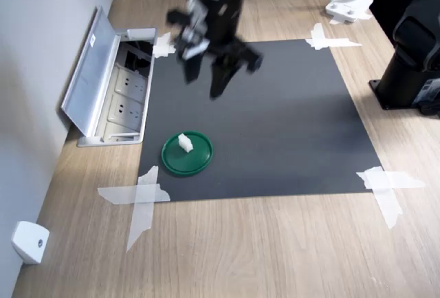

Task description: Grasp a white terminal and put it on the green lid.

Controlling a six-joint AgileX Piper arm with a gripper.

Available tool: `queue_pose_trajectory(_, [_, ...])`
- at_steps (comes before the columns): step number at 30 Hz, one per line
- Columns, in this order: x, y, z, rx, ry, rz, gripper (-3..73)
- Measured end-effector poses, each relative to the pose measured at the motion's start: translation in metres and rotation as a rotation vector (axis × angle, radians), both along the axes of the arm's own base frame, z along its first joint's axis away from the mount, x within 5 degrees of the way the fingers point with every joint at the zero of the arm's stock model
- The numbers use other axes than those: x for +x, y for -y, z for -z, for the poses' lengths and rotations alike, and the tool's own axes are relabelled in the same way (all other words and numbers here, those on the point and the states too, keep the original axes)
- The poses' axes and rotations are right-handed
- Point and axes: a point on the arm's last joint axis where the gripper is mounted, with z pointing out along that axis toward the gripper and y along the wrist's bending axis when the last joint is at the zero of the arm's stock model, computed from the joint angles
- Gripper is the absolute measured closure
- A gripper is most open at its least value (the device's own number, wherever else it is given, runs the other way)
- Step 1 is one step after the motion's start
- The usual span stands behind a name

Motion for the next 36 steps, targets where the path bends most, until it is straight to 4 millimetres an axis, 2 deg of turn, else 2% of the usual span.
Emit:
queue_pose_trajectory(6, [-0.058,0.043,-0.032,0.082,0.176,0.149,59.3])
queue_pose_trajectory(9, [-0.087,0.056,-0.041,0.11,0.266,0.223,67.9])
queue_pose_trajectory(14, [-0.126,0.063,-0.039,0.191,0.408,0.351,70.0])
queue_pose_trajectory(19, [-0.161,0.066,-0.018,0.302,0.571,0.482,70.0])
queue_pose_trajectory(23, [-0.196,0.067,-0.005,0.364,0.679,0.519,70.0])
queue_pose_trajectory(28, [-0.236,0.065,0.017,0.425,0.73,0.535,70.0])
queue_pose_trajectory(32, [-0.254,0.064,0.043,0.446,0.739,0.537,70.2])
queue_pose_trajectory(36, [-0.263,0.064,0.07,0.459,0.732,0.54,70.2])
